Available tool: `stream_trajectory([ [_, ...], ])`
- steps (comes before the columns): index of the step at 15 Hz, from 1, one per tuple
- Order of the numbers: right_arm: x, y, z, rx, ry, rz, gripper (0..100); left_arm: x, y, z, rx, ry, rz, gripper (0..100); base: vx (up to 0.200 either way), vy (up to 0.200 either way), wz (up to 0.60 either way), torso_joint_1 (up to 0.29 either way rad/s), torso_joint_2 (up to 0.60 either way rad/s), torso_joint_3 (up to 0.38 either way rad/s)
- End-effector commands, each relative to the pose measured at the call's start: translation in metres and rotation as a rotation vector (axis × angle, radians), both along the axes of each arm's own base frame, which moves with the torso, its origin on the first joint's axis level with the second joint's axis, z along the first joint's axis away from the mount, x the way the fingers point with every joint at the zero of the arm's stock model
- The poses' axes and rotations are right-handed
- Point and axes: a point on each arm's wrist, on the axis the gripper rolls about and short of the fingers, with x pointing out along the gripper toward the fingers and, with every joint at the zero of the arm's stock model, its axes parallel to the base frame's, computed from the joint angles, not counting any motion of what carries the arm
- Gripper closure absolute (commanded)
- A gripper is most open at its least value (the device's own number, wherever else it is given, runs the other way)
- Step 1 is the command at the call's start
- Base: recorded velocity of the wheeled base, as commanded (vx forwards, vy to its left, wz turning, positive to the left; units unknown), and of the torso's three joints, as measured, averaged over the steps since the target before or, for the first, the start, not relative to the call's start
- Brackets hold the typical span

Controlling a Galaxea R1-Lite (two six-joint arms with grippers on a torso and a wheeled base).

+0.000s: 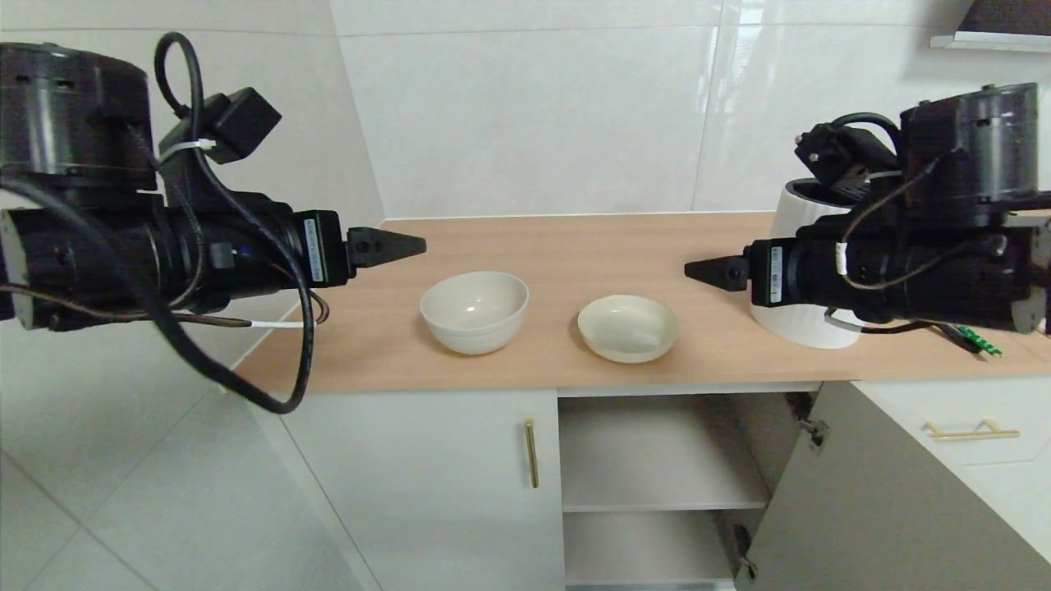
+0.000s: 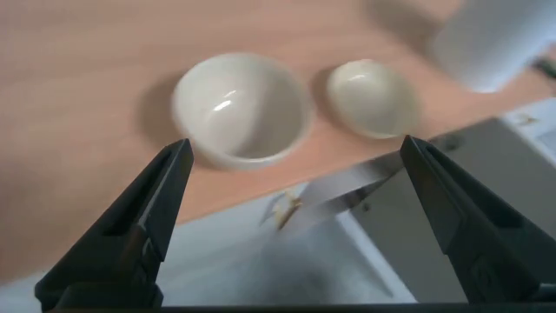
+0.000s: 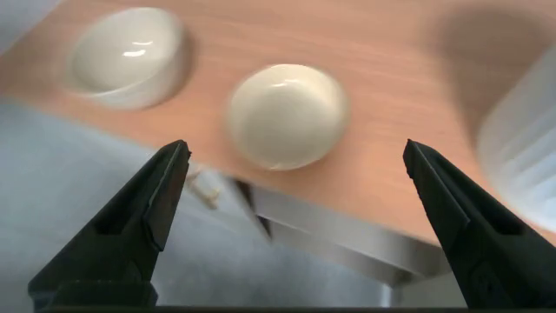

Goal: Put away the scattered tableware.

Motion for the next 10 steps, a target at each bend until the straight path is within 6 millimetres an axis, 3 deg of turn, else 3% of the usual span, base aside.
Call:
stream_trajectory([
  [1,0.047,0.008,-0.015,-0.053,0.1,-0.063,0,0.036,0.002,-0.018,0.019,0.082,0.037,0,0.0,0.0,0.0,0.0,0.0,0.0],
  [7,0.054,0.012,-0.025,-0.068,0.121,-0.083,0,0.077,-0.002,-0.054,0.111,0.185,0.17,0,0.0,0.0,0.0,0.0,0.0,0.0],
  [10,0.053,0.013,-0.023,-0.067,0.118,-0.083,0,0.11,-0.008,-0.082,0.187,0.226,0.284,0,0.0,0.0,0.0,0.0,0.0,0.0],
])
